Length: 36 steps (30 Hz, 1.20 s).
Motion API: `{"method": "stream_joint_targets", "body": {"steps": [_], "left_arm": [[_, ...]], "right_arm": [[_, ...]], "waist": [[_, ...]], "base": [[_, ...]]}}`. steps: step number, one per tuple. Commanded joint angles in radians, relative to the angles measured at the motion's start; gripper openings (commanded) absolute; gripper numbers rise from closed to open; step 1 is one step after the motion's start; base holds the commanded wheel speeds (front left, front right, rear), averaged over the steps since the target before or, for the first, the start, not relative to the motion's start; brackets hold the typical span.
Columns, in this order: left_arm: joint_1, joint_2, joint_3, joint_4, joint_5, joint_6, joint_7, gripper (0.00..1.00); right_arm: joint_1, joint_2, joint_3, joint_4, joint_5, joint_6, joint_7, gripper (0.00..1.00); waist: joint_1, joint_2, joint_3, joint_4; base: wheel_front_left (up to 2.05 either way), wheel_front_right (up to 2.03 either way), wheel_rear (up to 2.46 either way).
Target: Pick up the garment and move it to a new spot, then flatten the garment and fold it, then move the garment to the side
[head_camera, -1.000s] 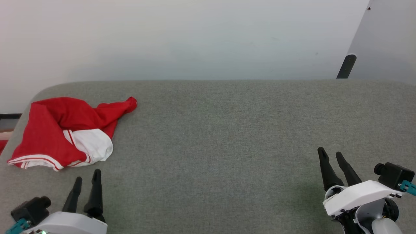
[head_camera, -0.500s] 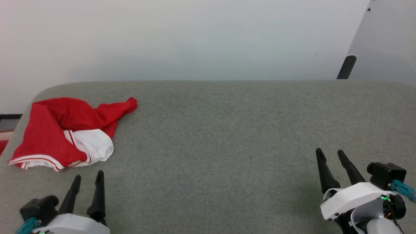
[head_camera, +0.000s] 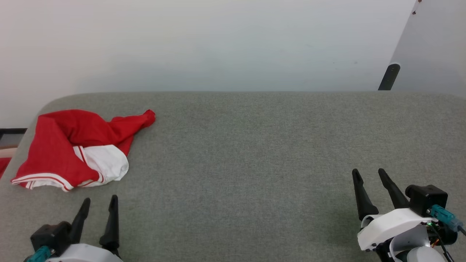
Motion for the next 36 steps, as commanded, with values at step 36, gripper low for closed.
{"method": "stream_joint_targets", "body": {"steps": [36], "left_arm": [[-0.018, 0.055, -0.034, 0.063, 0.092, -0.008, -0.077, 1.00]], "right_arm": [[0.041, 0.000, -0.026, 0.022, -0.138, 0.001, -0.137, 1.00]], "waist": [[0.0000, 0.0000, -0.010, 0.006]], "base": [[0.00, 0.00, 0.00]]}}
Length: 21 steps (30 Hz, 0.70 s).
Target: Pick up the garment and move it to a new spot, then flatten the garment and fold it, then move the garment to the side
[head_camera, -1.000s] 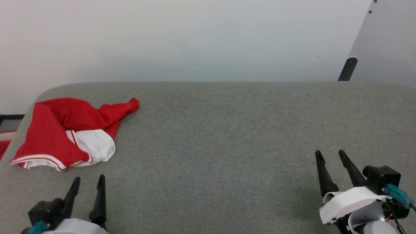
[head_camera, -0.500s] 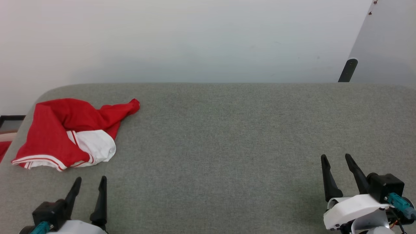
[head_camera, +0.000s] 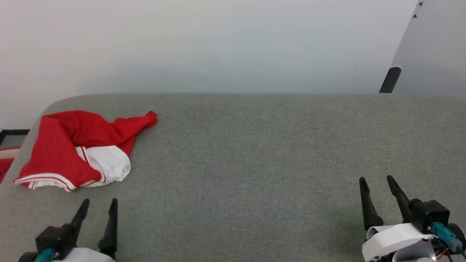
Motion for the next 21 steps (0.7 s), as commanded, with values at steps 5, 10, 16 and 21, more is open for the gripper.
{"method": "stream_joint_targets", "body": {"steps": [5, 10, 16, 21], "left_arm": [[-0.010, 0.011, -0.008, 0.011, 0.015, -0.002, -0.009, 1.00], [-0.016, 0.014, -0.015, 0.022, -0.007, -0.002, -0.009, 1.00], [-0.023, 0.015, -0.017, 0.029, -0.033, -0.002, -0.009, 1.00], [-0.028, 0.019, 0.001, 0.044, -0.055, -0.002, -0.009, 1.00]], "right_arm": [[-0.008, 0.001, 0.004, 0.017, 0.006, 0.001, -0.019, 1.00], [-0.016, 0.000, 0.011, 0.035, 0.054, 0.001, -0.024, 1.00], [-0.023, 0.001, 0.019, 0.050, 0.062, 0.001, -0.032, 1.00], [-0.036, 0.001, 0.054, 0.062, 0.063, 0.001, -0.035, 1.00]], "waist": [[0.0000, -0.0001, -0.003, 0.007], [0.0000, -0.0001, -0.002, 0.019], [0.0000, -0.0001, -0.002, 0.043], [0.0000, -0.0001, -0.005, 0.082]], "base": [[0.00, 0.00, 0.00], [0.00, 0.00, 0.00], [0.00, 0.00, 0.00], [0.00, 0.00, 0.00]]}}
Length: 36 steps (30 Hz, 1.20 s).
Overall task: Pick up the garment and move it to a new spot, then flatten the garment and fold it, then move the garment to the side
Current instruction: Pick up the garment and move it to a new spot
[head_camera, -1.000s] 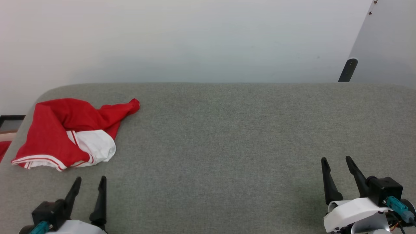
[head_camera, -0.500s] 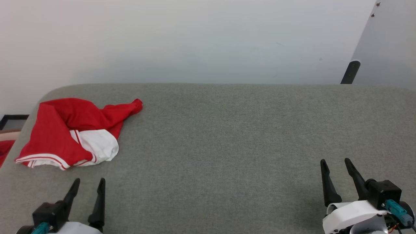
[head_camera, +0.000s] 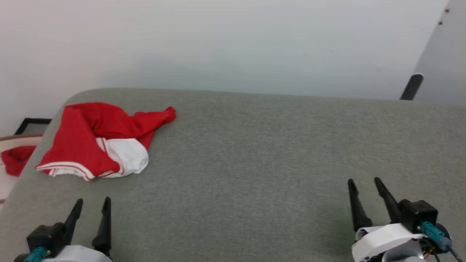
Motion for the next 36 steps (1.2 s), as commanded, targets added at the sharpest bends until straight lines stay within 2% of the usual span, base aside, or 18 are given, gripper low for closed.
{"method": "stream_joint_targets", "body": {"steps": [1, 9, 21, 29, 36], "left_arm": [[-0.006, 0.005, 0.005, 0.006, -0.003, -0.002, 0.000, 1.00], [0.003, 0.002, 0.036, 0.026, 0.035, 0.003, 0.000, 1.00], [0.053, -0.027, 0.087, 0.035, 0.055, 0.029, 0.000, 1.00], [0.131, -0.074, 0.210, -0.052, 0.020, 0.060, 0.000, 1.00], [0.191, -0.136, 0.294, -0.117, 0.019, 0.062, 0.000, 1.00]], "right_arm": [[-0.017, 0.001, 0.014, 0.006, 0.005, 0.001, -0.004, 1.00], [-0.044, 0.001, 0.108, 0.032, 0.032, 0.001, -0.003, 1.00], [-0.099, 0.002, 0.241, 0.101, 0.101, 0.001, -0.015, 1.00], [-0.244, 0.000, 0.419, 0.177, 0.168, 0.001, -0.013, 1.00], [-0.361, 0.000, 0.571, 0.266, 0.257, 0.001, -0.020, 1.00]], "waist": [[0.0000, 0.0000, -0.003, 0.031], [0.0000, 0.0000, -0.006, 0.162], [0.0000, 0.0000, -0.027, 0.404], [0.0000, 0.0000, 0.026, 0.450], [0.0000, 0.0000, 0.046, 0.463]], "base": [[0.00, 0.00, 0.00], [0.00, 0.00, 0.00], [0.00, 0.00, 0.00], [0.00, 0.00, 0.00], [-0.10, -0.10, -0.10]]}}
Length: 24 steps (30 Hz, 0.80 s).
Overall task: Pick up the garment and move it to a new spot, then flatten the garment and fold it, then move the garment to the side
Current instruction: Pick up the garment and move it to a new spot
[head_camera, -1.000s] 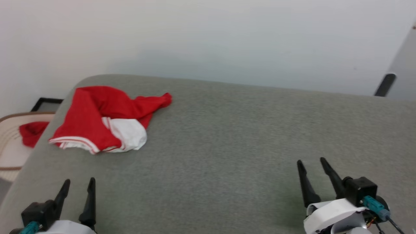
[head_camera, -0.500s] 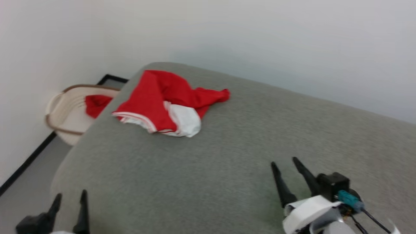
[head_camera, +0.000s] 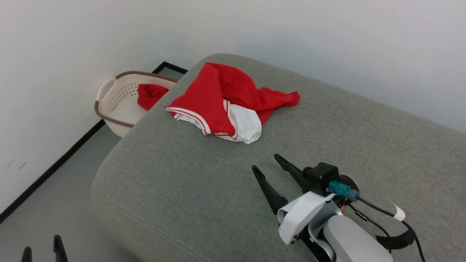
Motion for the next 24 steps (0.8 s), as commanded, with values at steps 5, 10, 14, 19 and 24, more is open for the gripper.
{"method": "stream_joint_targets", "body": {"steps": [5, 10, 14, 19, 24], "left_arm": [[0.024, -0.036, 0.018, -0.026, 0.027, -0.007, 0.000, 1.00], [-0.001, -0.030, 0.001, -0.020, 0.037, -0.028, 0.000, 1.00], [-0.071, 0.024, -0.068, 0.004, 0.048, -0.051, 0.004, 1.00], [-0.257, 0.138, -0.221, 0.059, 0.044, -0.063, 0.043, 1.00], [-0.436, 0.261, -0.338, 0.109, -0.047, -0.062, 0.046, 1.00]], "right_arm": [[-0.046, -0.001, 0.046, 0.050, 0.048, 0.000, -0.011, 1.00], [-0.041, -0.002, 0.032, 0.052, 0.046, 0.000, -0.013, 1.00], [-0.002, -0.002, -0.028, 0.044, 0.005, 0.000, -0.013, 1.00], [0.070, -0.002, -0.149, -0.001, -0.092, 0.000, -0.013, 1.00], [0.080, -0.002, -0.184, -0.058, -0.161, 0.000, -0.013, 1.00]], "waist": [[0.0000, -0.0001, 0.004, 0.004], [0.0000, -0.0001, 0.004, -0.004], [0.0000, -0.0001, 0.008, -0.018], [0.0000, -0.0001, 0.026, -0.047], [0.0000, -0.0001, 0.109, -0.155]], "base": [[-0.12, -0.12, -0.12], [0.00, 0.00, 0.00], [0.00, 0.00, 0.00], [0.00, 0.00, 0.00], [0.00, 0.00, 0.00]]}}
